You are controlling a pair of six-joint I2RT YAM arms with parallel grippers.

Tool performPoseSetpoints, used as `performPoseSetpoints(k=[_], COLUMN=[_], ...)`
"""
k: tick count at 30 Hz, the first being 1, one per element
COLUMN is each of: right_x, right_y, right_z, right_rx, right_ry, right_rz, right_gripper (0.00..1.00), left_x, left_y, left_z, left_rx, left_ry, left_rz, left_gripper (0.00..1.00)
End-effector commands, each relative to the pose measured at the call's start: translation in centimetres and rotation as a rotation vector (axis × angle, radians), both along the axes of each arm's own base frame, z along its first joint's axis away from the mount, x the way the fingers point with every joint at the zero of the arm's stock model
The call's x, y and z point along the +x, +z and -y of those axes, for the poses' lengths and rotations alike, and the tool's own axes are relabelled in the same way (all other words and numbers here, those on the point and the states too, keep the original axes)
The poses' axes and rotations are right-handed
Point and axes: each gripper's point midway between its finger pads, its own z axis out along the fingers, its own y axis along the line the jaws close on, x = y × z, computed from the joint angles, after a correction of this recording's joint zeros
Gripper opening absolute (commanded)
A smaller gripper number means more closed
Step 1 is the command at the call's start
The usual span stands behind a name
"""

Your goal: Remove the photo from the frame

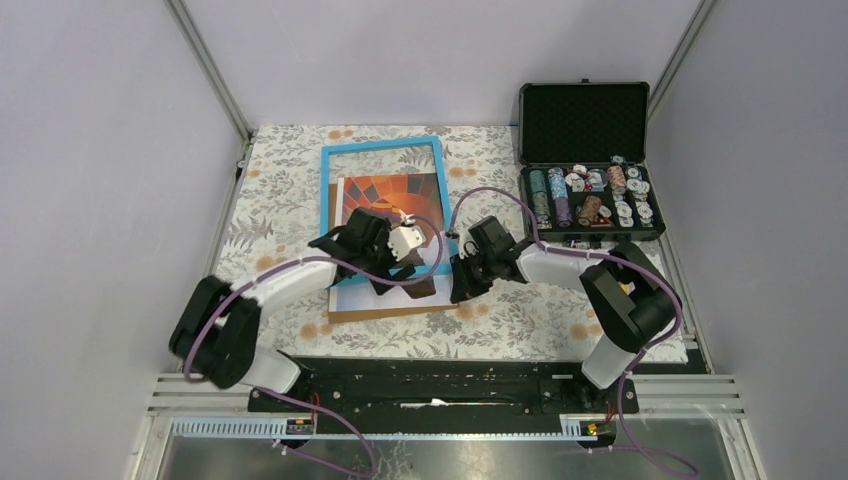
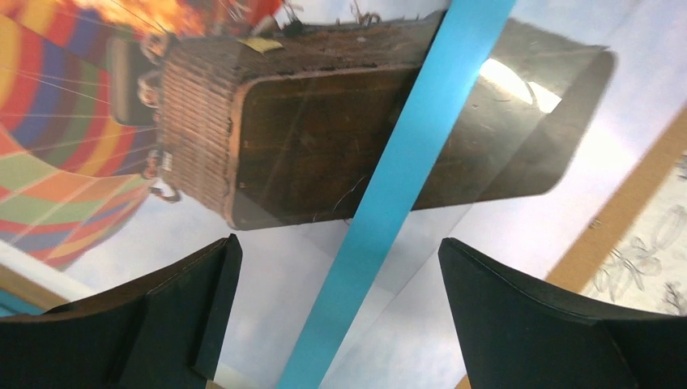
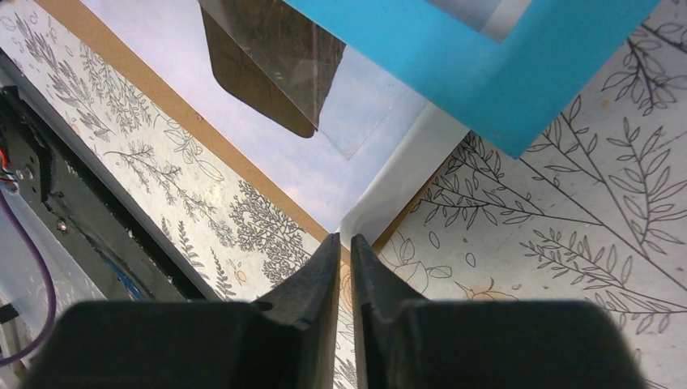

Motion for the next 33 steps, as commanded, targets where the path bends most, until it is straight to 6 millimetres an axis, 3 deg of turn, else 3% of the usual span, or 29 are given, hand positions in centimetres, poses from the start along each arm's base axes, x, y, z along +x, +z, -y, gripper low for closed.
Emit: performPoseSetpoints(k=[1, 5, 7, 14, 18, 25, 33], right_x=[0.8, 1.1, 1.0, 0.6, -0.8, -1.7, -1.1], right_y=[3.0, 5.1, 5.2, 4.6, 4.3, 3.6, 2.4], right_z=[-0.6, -1.2, -0.9, 1.0, 0.5, -0.2, 0.7], right_rx=[0.025, 0.058, 0.052, 0.075, 0.119, 0.151, 0.129], right_ry=[0.006, 0.018, 0.017, -0.026, -0.008, 0.009, -0.032], right_rz=[0.036, 0.048, 0.028, -0.108, -0.205, -0.304, -0.32], right_gripper=[0.25, 0.45, 0.49, 0.51, 0.56, 0.64, 0.64], left_x=[-1.3, -5.3, -6.2, -6.9, -7.4, -7.1, -7.0], left_y=[6.4, 5.1, 4.3, 2.7, 1.9, 0.1, -0.7], left_z=[2.6, 3.1, 3.1, 3.5, 4.4, 4.6, 4.4], left_rx=[-0.161, -0.105, -0.084, -0.023, -0.007, 0.025, 0.04], left_ry=[-0.187, -0.358, -0.384, -0.454, -0.467, -0.454, -0.448], left_rz=[0.157, 0.084, 0.051, 0.075, 0.073, 0.055, 0.046], left_gripper=[0.99, 0.94, 0.89, 0.76, 0.74, 0.56, 0.54])
